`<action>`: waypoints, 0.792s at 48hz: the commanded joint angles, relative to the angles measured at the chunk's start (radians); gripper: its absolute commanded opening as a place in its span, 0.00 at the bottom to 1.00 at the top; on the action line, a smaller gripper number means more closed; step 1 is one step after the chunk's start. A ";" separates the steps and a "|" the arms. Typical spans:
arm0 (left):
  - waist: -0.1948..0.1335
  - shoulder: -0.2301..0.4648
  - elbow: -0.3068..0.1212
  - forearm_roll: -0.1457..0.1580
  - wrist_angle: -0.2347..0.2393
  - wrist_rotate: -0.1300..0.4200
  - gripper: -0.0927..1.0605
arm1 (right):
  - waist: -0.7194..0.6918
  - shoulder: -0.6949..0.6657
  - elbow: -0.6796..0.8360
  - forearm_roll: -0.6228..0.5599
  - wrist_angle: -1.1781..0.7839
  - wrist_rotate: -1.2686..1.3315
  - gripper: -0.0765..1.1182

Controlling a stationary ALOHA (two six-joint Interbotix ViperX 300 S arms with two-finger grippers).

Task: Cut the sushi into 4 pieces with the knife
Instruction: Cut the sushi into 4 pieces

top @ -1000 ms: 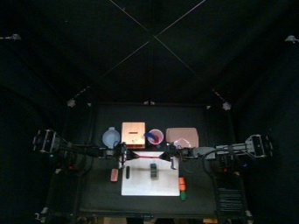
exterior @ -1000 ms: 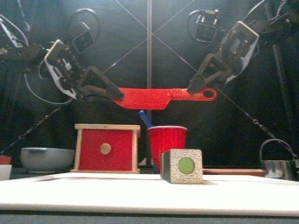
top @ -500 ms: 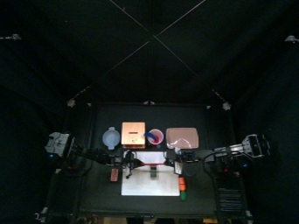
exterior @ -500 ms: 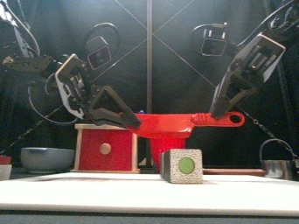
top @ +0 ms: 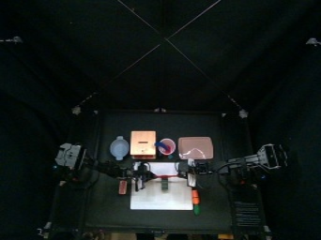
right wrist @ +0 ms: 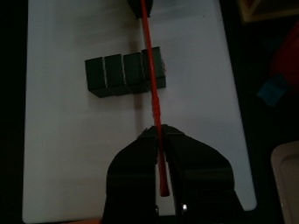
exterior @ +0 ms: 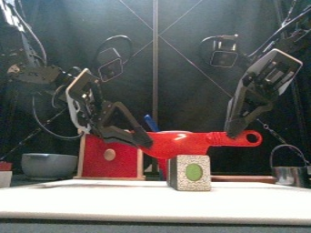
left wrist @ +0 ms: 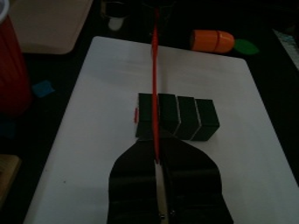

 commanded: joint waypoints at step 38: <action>-0.031 0.133 -0.052 -0.106 0.038 -0.002 0.25 | 0.020 0.146 -0.034 0.029 -0.015 0.002 0.16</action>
